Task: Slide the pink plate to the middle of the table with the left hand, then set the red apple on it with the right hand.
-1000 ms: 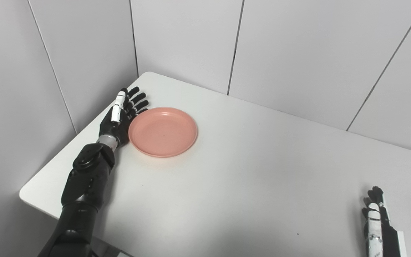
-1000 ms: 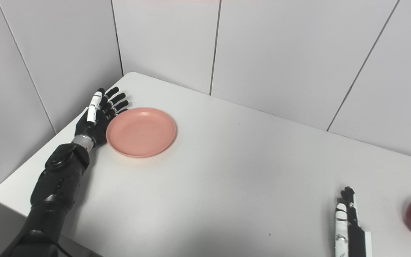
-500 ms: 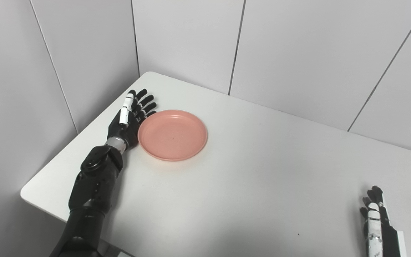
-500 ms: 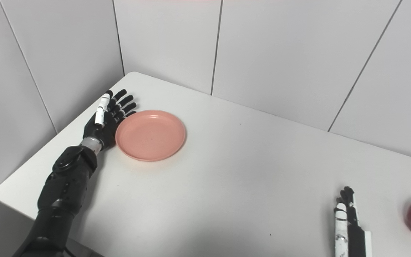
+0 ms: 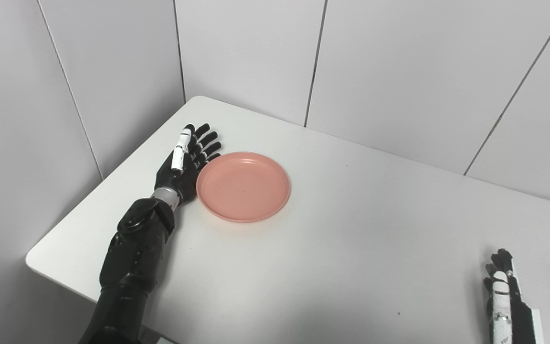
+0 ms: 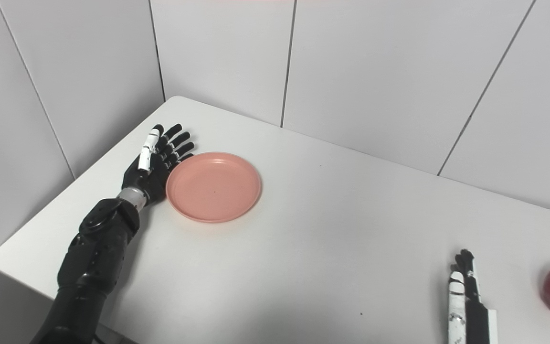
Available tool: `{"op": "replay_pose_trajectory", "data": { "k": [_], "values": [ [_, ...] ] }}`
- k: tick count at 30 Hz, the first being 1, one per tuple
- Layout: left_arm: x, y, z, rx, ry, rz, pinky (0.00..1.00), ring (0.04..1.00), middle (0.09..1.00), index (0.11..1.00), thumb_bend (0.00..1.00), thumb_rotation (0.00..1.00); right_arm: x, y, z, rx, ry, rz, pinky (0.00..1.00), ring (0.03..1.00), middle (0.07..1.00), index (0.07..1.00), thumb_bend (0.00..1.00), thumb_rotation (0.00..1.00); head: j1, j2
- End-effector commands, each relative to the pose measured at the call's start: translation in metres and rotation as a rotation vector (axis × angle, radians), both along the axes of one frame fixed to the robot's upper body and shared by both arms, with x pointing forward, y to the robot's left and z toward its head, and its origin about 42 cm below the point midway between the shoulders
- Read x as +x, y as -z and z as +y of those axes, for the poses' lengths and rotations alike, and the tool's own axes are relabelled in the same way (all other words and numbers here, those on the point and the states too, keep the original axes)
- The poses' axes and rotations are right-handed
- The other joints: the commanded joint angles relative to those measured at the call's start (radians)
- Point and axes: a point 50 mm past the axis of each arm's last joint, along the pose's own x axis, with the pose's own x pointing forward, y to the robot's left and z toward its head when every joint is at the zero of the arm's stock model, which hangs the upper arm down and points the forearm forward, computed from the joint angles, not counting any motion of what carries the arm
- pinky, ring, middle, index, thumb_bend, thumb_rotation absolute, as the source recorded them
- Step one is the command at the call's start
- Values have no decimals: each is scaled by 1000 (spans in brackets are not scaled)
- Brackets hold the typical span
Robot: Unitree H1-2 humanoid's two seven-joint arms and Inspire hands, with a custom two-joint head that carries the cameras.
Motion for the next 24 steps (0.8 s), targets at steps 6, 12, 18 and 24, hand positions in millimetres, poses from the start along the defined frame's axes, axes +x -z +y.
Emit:
{"op": "replay_pose_trajectory", "data": {
  "k": [6,12,18,24],
  "values": [
    [4,-4,-17,-36,8,0,915,898,903,890,369,1000,4,-13,4,13,-7,-60,999,977,971,962,94,1000,-6,5],
    [3,-5,-26,-61,14,-2,932,909,908,893,329,1000,3,-12,3,-2,-6,-65,991,973,966,962,95,1000,-7,7],
    [4,-4,-31,-67,27,-5,954,923,922,911,314,1000,3,-12,3,0,-3,-52,1000,977,970,967,107,1000,-7,7],
    [5,-3,-37,-65,36,-11,956,921,924,907,305,1000,3,-13,5,3,-4,-54,991,974,970,965,108,1000,-19,11]
  ]
}}
